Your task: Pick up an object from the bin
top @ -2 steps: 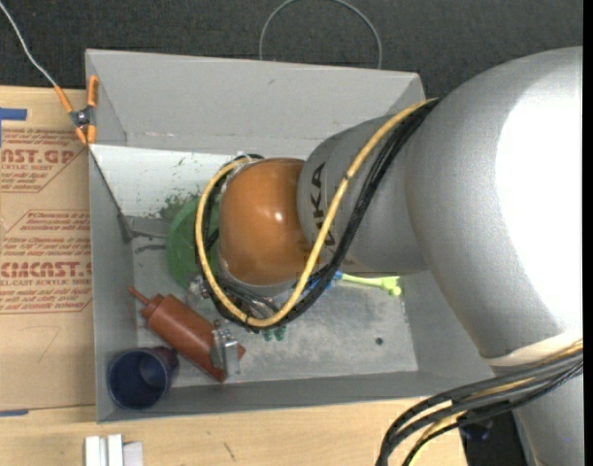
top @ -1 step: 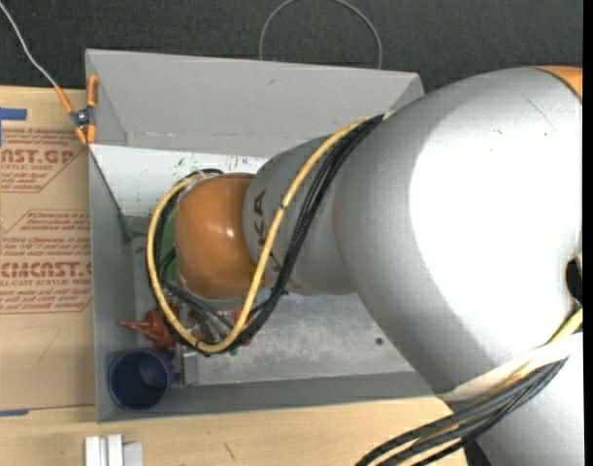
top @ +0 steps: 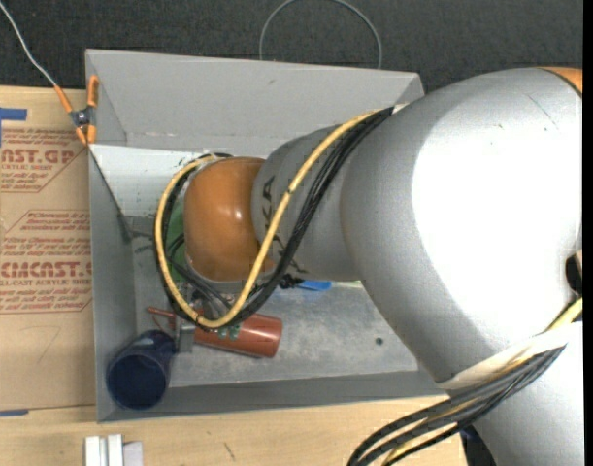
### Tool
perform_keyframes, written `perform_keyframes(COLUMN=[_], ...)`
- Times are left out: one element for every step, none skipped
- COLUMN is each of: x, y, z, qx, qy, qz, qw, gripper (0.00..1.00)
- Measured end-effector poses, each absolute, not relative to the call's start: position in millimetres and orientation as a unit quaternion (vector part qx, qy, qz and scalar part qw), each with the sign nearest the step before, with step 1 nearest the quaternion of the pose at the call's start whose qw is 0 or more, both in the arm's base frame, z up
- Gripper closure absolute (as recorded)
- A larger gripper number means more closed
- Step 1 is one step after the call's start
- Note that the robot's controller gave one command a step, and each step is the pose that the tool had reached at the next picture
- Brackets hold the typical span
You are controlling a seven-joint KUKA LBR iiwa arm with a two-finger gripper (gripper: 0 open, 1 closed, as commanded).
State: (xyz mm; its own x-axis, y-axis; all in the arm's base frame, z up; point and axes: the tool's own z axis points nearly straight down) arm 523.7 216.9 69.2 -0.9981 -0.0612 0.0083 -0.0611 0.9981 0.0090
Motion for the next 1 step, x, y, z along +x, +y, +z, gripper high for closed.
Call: perform_keyframes(x=[523.6], y=[217.0], z=[69.2], qx=[0.031], qy=[-1.000], qz=[-0.005], qw=[0.004], gripper=[1.00])
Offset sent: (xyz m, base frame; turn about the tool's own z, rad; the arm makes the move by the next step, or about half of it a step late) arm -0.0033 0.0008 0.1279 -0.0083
